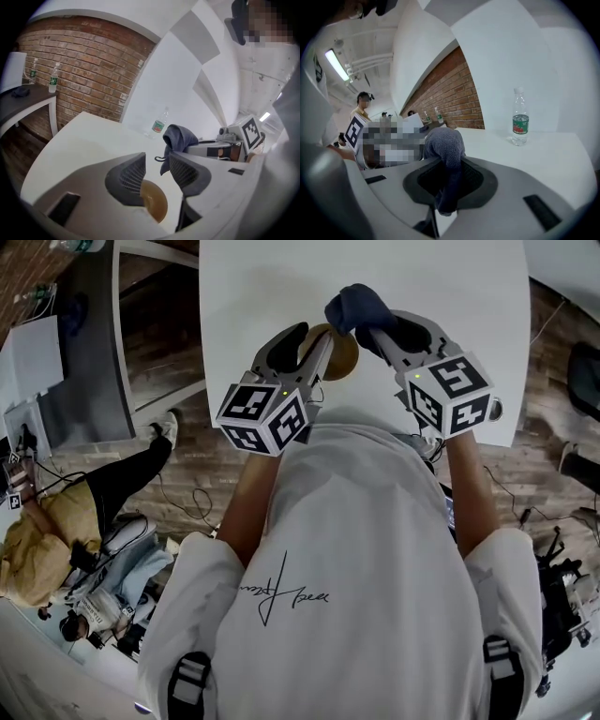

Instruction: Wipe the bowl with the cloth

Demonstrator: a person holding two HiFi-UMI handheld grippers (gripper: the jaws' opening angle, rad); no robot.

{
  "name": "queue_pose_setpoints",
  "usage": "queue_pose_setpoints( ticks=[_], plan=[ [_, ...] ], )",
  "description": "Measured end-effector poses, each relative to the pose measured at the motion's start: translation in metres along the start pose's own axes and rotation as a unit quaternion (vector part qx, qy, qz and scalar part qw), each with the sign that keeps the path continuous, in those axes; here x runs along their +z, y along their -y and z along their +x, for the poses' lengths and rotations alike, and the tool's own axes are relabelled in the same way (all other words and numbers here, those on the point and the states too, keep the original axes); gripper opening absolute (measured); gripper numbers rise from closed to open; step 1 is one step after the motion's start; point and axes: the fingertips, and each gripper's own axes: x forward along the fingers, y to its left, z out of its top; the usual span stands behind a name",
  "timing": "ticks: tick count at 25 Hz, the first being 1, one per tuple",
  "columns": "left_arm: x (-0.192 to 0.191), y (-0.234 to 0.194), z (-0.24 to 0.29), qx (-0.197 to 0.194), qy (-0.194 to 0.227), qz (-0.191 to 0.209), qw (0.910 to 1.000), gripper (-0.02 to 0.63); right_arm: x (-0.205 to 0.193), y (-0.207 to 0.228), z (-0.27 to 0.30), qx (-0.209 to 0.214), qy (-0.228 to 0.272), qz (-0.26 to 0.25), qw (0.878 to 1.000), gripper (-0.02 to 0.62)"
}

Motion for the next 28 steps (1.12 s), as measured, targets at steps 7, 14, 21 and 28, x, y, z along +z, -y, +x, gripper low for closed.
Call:
queue_pose_setpoints(
  ticks=[7, 14, 21, 28],
  plan=[
    [0.019, 0.031, -0.012, -0.045, 0.029, 0.001, 0.9986, 0.049, 0.027, -0.005, -0.041, -0.006, 0.060, 0.007, 0.998, 0.055],
    [0.031, 0.042, -0.024, -0.052, 0.054, 0.014, 0.9971, -0.015, 0.044, -0.017, -0.076, -0.002, 0.088, -0.007, 0.996, 0.054],
    [0.037, 0.055, -0.025, -0.064, 0.057, 0.020, 0.9961, -0.015, 0.043, -0.011, -0.092, 0.004, 0.088, -0.004, 0.996, 0.054],
    [0.041, 0.055, -0.024, -0.059, 0.058, 0.019, 0.9964, -0.014, 0.042, -0.008, -0.095, 0.010, 0.080, -0.007, 0.997, 0.054]
  ],
)
